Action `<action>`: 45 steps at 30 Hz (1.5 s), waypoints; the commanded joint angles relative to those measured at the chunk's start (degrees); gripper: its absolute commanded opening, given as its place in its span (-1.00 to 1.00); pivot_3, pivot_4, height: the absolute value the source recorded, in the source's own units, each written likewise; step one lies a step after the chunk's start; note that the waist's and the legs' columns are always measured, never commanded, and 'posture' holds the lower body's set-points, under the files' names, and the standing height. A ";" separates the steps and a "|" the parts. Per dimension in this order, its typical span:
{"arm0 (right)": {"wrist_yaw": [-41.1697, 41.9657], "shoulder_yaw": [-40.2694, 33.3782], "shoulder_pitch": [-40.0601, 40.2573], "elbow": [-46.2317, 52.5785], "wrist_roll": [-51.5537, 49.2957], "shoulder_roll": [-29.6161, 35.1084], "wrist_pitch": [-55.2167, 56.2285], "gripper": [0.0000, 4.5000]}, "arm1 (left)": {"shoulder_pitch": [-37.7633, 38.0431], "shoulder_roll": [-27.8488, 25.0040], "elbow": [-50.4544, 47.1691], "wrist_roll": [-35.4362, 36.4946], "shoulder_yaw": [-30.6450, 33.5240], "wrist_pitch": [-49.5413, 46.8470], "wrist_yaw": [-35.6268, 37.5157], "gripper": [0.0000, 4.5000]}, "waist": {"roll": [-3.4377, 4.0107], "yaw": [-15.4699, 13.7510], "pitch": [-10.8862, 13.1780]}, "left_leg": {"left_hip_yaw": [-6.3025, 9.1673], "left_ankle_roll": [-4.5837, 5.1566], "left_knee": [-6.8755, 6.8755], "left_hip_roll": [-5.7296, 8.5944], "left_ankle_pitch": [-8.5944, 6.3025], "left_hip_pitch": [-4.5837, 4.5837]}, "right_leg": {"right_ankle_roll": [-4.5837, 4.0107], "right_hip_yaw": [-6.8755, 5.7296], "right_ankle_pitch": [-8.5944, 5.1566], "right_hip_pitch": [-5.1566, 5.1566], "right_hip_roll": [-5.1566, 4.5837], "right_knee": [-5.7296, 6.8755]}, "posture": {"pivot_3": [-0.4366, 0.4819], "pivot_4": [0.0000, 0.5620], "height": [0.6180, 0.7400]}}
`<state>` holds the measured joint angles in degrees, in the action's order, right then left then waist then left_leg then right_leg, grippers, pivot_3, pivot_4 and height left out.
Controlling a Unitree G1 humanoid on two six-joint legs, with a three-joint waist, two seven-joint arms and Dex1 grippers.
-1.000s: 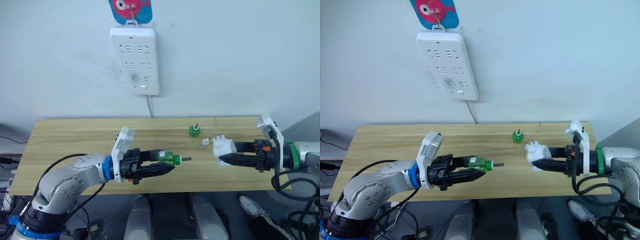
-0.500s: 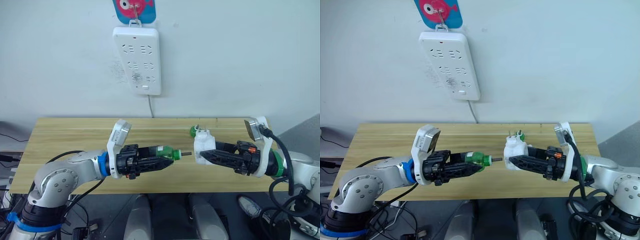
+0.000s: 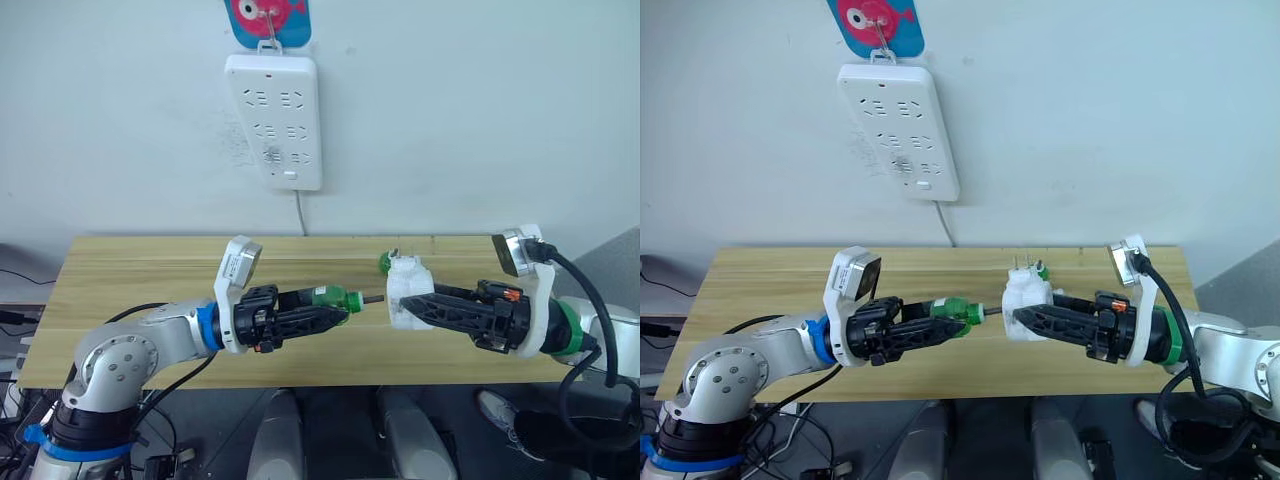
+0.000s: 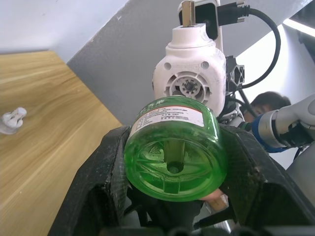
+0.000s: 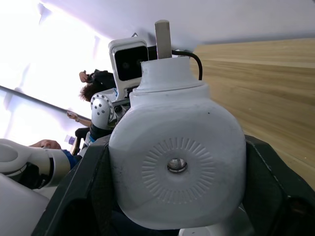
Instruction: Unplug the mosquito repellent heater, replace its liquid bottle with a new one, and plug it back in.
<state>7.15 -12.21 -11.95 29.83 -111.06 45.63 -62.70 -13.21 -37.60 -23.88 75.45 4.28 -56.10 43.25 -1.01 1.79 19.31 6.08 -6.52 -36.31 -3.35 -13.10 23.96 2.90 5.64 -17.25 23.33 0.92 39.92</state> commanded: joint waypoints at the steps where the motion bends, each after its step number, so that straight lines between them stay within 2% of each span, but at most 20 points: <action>1: 0.59 1.24 0.58 2.49 -1.94 1.61 3.47 0.34 | -0.35 0.98 -1.54 1.93 -0.03 -0.53 -0.16 0.05 | 0.00 -0.01 0.00 | 0.00 0.00 0.00 0.00 0.00 0.00 | 0.00 0.00 0.00 0.00 0.00 0.00 | 0.01 -0.06 1.00; 13: 2.59 4.94 0.45 3.07 -1.94 4.32 7.29 0.34 | -1.15 1.86 -1.39 2.32 -0.27 -1.88 0.62 0.05 | -0.04 -0.07 -0.03 | 0.02 -0.01 -0.02 0.00 0.01 0.00 | -0.01 -0.02 0.01 0.00 0.00 0.02 | 0.01 -0.08 1.00; 35: 5.15 5.86 1.76 1.81 -1.94 6.95 8.13 0.34 | -2.36 2.74 -1.09 5.17 -0.20 -4.61 0.98 0.05 | -0.04 -0.06 -0.04 | 0.03 0.00 -0.11 0.00 0.01 0.01 | -0.02 -0.02 0.01 0.00 0.00 0.07 | 0.00 -0.07 1.00; 40: 7.29 6.37 1.71 3.47 -1.94 7.45 7.98 0.34 | -2.67 4.08 -0.66 1.53 -1.08 -2.99 0.69 0.05 | -0.04 -0.07 -0.04 | 0.03 0.00 -0.13 0.00 0.01 0.02 | -0.01 -0.02 0.01 0.00 0.00 0.07 | -0.01 -0.06 1.00; 45: 7.07 7.75 0.80 4.44 -1.94 7.65 8.52 0.34 | -2.77 4.29 -2.32 -4.00 -3.61 -0.52 3.52 0.05 | -0.04 -0.06 -0.04 | 0.03 0.00 -0.16 0.00 0.01 0.02 | -0.02 -0.02 0.01 -0.01 0.00 0.08 | -0.01 -0.06 1.00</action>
<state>12.87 -4.88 -10.45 31.17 -111.48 53.04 -54.69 -15.78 -33.60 -24.19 73.30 1.79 -58.20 45.81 -1.05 1.73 19.27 6.11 -6.52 -36.49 -3.35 -13.09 23.98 2.88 5.62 -17.23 23.32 0.92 40.01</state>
